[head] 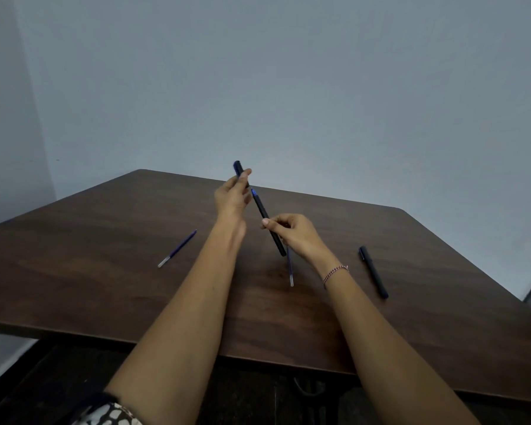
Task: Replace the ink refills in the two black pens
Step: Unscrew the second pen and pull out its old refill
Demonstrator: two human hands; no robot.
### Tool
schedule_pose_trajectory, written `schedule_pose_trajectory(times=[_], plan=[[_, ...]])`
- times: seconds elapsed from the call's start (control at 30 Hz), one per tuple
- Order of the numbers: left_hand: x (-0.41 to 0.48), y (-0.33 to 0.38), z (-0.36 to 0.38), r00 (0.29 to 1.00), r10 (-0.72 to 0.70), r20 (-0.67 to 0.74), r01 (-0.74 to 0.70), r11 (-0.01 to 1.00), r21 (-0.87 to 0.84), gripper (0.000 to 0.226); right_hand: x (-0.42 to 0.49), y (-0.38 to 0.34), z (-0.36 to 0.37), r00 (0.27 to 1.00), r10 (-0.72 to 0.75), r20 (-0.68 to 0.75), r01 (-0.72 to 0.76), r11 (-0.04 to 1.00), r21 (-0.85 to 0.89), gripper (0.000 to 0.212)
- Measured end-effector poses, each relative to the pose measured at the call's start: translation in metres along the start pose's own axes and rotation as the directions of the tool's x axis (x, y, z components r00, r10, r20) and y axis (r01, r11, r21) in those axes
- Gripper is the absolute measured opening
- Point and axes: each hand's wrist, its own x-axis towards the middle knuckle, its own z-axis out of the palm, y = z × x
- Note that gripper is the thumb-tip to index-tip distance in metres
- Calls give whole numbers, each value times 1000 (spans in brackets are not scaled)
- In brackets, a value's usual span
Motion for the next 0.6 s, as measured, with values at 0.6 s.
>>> schedule_pose_trajectory(times=[0.6], plan=[[4, -6, -26, 985, -167, -51, 66, 81, 995, 45, 4, 0, -11, 968, 17, -251, 31, 982, 186, 28]])
